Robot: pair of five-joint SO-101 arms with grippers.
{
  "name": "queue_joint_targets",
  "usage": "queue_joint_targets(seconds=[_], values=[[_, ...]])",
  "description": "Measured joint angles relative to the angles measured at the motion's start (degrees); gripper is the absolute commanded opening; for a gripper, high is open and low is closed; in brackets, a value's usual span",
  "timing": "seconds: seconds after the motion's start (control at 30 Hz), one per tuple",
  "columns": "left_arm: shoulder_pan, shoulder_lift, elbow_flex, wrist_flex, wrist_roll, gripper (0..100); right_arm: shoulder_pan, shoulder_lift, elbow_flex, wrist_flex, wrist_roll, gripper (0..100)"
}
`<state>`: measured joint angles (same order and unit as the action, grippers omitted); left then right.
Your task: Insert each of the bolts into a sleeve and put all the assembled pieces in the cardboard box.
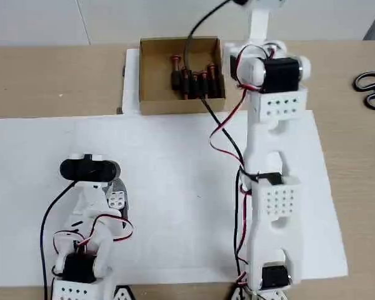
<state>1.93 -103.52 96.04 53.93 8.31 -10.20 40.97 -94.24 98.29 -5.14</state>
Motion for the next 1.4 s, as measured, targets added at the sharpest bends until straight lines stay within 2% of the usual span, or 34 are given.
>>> queue_joint_targets(seconds=[0.4, 0.53, 0.73, 0.97, 1.1, 1.23, 1.4], values=[[0.00, 0.00, 0.00, 0.00, 0.00, 1, -0.09, -12.84, 0.35, 0.53, 1.14, 0.3], [0.00, 0.00, 0.00, 0.00, 0.00, 1, 0.44, -20.92, 9.14, 0.53, 1.14, 0.3], [0.00, 0.00, 0.00, 0.00, 0.00, 1, 2.02, -39.74, 33.85, 0.53, 1.14, 0.3], [0.00, 0.00, 0.00, 0.00, 0.00, 1, 8.88, -60.40, 67.87, 0.53, 1.14, 0.4], [0.00, 0.00, 0.00, 0.00, 0.00, 1, 11.78, -70.95, 86.68, -0.26, -1.58, 0.4], [0.00, 0.00, 0.00, 0.00, 0.00, 1, 13.71, -81.67, 106.46, -5.89, -2.11, 0.4], [0.00, 0.00, 0.00, 0.00, 0.00, 1, 14.42, -96.70, 131.52, -17.85, -2.11, 0.4]])
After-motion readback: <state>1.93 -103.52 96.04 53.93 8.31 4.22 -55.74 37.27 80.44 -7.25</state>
